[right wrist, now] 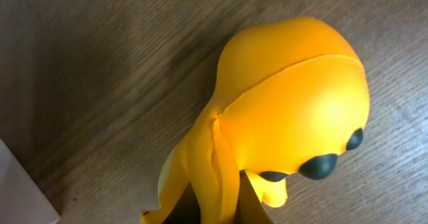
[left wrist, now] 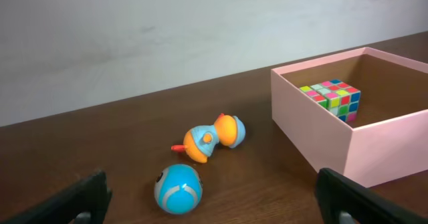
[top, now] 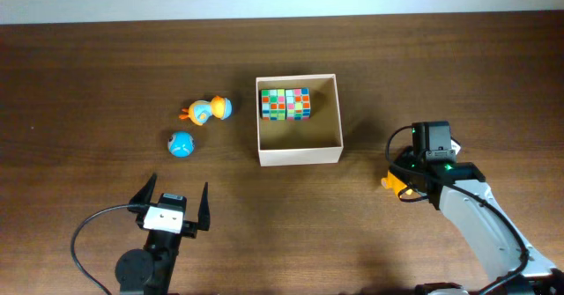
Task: Pack container
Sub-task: 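Lift the yellow toy and carry it left over the pink box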
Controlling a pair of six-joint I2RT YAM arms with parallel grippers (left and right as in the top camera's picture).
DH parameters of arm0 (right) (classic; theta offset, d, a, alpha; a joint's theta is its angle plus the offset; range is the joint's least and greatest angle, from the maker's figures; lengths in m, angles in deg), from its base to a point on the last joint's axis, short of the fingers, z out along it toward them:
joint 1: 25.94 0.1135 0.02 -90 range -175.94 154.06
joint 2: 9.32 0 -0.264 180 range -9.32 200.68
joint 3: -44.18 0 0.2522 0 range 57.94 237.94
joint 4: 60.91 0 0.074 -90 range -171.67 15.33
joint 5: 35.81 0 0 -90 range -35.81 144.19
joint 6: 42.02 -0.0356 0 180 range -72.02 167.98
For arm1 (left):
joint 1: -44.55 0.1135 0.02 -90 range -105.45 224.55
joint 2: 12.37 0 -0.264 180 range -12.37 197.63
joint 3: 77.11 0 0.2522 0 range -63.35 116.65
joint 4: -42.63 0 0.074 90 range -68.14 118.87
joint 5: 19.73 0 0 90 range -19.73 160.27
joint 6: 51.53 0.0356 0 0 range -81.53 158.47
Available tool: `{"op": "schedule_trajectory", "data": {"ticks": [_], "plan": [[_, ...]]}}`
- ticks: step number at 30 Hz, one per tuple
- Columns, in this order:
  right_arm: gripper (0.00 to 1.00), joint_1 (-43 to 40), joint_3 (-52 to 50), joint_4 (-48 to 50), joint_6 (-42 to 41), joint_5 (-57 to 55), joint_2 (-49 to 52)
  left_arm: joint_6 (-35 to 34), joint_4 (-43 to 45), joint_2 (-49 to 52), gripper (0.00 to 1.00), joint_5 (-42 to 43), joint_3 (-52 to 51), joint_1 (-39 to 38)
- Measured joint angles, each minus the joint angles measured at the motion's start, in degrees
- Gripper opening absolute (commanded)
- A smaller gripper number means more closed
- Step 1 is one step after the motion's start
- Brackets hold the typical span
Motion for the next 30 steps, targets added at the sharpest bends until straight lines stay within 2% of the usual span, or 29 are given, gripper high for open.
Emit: {"op": "schedule_trajectory", "data": {"ticks": [9,19,25,30], "plan": [[0.08,0.00,7.37,-0.09,10.99,5.40,-0.24,0.00,0.00,0.00,0.99,0.00,0.00,0.00],[0.11,0.02,20.72,-3.06,26.58,26.25,-2.45,0.00,0.00,0.00,0.99,0.00,0.00,0.00],[0.10,2.23,23.34,-2.10,27.85,35.91,-2.80,0.00,0.00,0.00,0.99,0.00,0.00,0.00],[0.10,8.72,23.34,0.02,23.17,35.10,-2.80,0.00,0.00,0.00,0.99,0.00,0.00,0.00]]}}
